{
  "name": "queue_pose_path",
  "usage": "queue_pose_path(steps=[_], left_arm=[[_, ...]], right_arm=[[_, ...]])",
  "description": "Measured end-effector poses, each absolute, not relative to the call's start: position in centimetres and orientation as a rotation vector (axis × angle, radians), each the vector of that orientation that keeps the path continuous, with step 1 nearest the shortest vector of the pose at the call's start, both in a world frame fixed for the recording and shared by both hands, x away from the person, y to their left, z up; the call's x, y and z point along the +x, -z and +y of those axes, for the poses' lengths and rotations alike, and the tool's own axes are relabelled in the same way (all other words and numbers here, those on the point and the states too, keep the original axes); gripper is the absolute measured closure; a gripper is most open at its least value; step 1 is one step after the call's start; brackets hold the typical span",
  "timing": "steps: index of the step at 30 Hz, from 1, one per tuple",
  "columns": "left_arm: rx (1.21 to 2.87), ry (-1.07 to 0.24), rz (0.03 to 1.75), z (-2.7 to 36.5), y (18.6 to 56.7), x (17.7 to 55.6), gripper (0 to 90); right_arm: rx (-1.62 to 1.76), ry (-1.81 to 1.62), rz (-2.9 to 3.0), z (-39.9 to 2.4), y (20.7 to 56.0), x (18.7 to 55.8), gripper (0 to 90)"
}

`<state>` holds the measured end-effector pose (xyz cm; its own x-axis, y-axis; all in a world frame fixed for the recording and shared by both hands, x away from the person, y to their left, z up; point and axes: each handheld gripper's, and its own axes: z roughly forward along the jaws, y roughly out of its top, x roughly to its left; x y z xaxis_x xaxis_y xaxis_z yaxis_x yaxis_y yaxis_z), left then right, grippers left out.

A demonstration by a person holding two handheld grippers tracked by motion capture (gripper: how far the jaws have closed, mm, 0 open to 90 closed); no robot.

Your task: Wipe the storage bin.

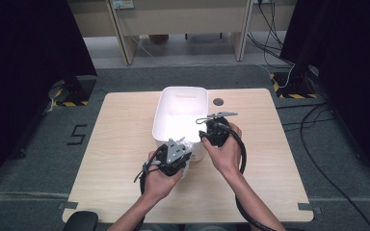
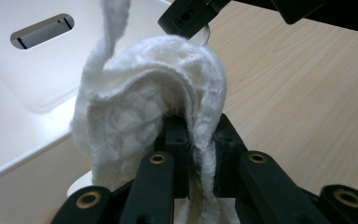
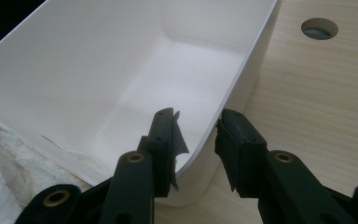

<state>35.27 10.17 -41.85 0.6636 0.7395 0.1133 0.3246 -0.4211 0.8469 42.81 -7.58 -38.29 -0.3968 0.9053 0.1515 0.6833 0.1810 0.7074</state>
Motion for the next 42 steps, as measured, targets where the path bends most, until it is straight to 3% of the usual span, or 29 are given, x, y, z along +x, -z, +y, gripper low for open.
queue_pose_path(steps=[42], left_arm=[[2.027, -0.607, 0.860, 9.9, 43.1, 36.7, 79.4]], right_arm=[[1.547, -1.103, 2.151, -7.7, 38.0, 43.1, 63.4]])
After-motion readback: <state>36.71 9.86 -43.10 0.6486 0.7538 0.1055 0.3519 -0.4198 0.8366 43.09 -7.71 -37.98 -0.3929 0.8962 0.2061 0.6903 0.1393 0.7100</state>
